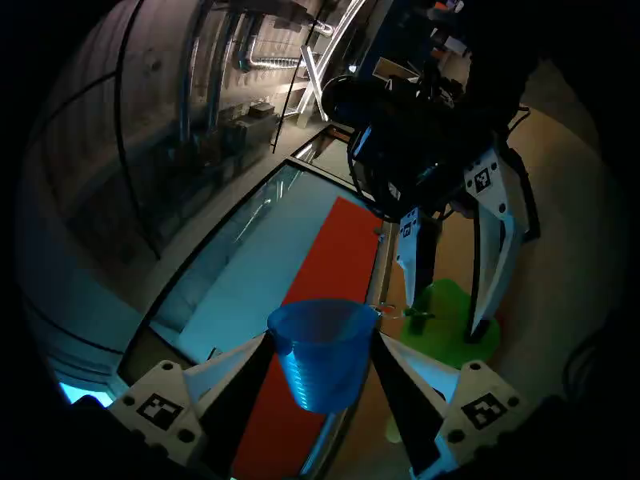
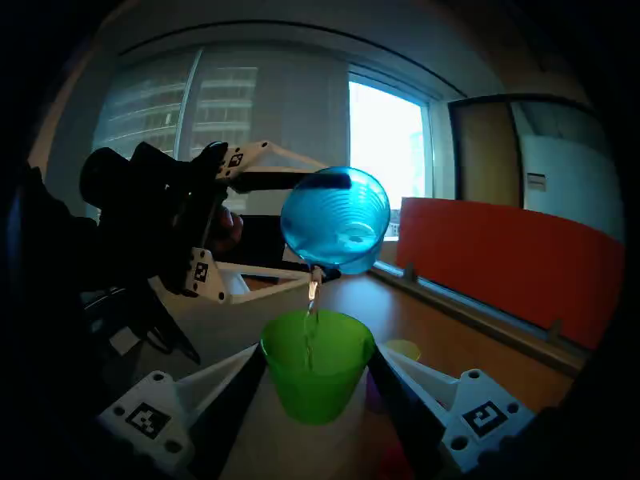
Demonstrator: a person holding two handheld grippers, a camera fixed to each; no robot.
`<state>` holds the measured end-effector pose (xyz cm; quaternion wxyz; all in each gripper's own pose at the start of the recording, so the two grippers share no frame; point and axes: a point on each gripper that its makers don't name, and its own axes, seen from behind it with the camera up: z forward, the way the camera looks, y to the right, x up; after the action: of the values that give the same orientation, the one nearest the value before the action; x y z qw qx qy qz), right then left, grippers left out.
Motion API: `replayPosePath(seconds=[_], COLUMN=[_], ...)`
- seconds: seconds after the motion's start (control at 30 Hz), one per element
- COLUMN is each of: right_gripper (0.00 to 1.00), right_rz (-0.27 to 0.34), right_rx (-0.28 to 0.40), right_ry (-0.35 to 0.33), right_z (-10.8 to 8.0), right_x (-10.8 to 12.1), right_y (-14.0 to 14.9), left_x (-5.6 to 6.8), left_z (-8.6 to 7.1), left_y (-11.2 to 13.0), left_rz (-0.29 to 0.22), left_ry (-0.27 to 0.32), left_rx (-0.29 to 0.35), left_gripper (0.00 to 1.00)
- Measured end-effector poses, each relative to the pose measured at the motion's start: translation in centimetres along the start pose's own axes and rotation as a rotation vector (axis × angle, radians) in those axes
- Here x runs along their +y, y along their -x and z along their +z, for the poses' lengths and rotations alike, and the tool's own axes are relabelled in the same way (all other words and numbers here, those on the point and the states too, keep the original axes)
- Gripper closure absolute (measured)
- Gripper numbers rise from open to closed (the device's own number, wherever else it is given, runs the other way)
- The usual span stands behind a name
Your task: Pour water
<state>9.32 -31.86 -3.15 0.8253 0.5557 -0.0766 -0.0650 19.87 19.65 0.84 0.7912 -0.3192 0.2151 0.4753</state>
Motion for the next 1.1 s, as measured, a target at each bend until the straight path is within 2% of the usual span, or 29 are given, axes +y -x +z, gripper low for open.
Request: replayPosePath(seconds=[1.1], right_gripper=[0.09], right_rz=[-0.004], right_rx=[0.009], right_ry=[0.004], right_z=[-0.15], right_x=[0.04], right_y=[-0.16], left_x=[-0.65], left_z=[0.52], left_y=[-0.67], left_rz=[0.059], left_ry=[-0.008], left_rx=[0.005], left_gripper=[0.16])
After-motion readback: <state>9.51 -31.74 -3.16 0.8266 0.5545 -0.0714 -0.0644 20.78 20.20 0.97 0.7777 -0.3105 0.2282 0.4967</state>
